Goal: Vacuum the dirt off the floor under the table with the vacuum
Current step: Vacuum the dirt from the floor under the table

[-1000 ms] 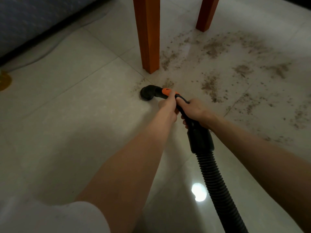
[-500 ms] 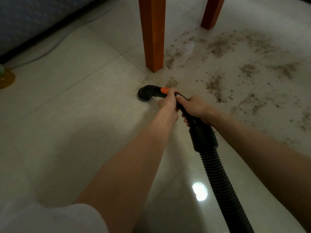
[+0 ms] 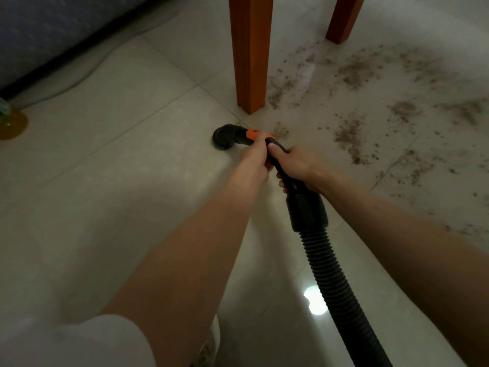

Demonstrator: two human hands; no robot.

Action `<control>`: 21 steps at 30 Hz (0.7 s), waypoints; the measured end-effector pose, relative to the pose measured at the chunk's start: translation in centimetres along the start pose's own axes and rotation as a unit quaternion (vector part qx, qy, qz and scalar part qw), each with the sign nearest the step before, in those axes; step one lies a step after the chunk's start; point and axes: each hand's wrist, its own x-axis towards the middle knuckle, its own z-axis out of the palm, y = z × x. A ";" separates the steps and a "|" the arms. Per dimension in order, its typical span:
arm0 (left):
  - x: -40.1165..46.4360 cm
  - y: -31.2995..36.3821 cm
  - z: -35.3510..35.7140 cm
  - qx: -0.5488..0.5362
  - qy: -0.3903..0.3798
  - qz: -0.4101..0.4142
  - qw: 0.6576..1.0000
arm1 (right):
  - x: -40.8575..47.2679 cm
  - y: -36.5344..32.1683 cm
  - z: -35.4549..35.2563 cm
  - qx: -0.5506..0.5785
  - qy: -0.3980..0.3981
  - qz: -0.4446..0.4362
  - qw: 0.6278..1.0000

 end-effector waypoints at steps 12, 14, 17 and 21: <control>-0.5 -1.6 0.3 -0.019 0.023 0.001 1.000 | 0.1 0.5 -2.0 -0.014 -0.077 0.027 0.997; -0.7 -1.3 0.5 -0.014 0.018 0.001 1.000 | 0.1 0.6 -1.7 -0.013 -0.065 0.020 0.998; -1.1 -0.4 0.7 -0.006 -0.005 0.000 1.000 | 0.3 0.3 -1.2 -0.018 -0.031 0.011 0.999; -1.2 0.8 1.0 0.028 -0.030 -0.005 0.999 | 1.0 0.0 -0.7 -0.019 0.025 -0.011 0.999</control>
